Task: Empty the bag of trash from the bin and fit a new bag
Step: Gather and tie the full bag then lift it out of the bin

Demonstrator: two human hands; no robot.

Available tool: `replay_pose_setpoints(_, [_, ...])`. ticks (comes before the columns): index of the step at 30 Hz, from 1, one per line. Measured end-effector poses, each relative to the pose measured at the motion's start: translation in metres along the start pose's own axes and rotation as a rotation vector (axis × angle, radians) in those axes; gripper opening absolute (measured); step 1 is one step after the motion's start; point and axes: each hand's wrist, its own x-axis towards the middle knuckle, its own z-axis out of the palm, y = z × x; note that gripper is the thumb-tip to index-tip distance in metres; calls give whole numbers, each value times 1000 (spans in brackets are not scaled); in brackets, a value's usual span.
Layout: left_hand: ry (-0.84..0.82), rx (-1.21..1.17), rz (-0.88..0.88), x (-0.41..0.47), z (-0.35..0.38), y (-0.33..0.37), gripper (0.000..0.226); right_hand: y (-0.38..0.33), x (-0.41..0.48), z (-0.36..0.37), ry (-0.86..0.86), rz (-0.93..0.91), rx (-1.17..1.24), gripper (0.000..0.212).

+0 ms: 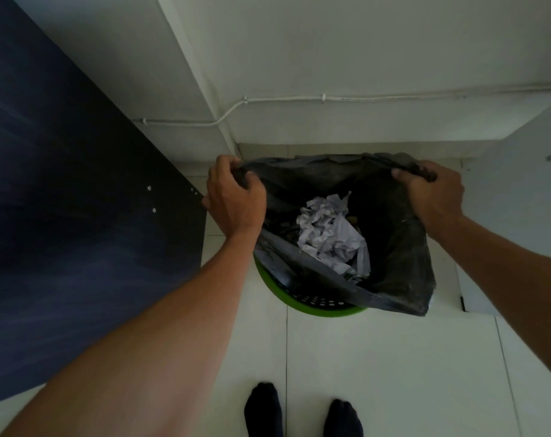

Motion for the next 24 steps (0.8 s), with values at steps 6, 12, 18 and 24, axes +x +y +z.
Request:
replay_pose_setpoints(6, [71,-57,36,-8,-8,-1,15,-2,-6,-4,288,-114,-4,28])
replay_pose_setpoints(12, [-137,22,-124,-36,-26,-15,60,21,-20,-17,-95,-12,-333,38])
replay_pose_setpoints(18, [-93,-10,-211,-58,-45,-13,64,34,-54,-33,37,89,-280,43])
replay_pose_setpoints(24, [-118,-141,-171,-78,-50,-11,71,52,-76,-41,121,6,-283,15])
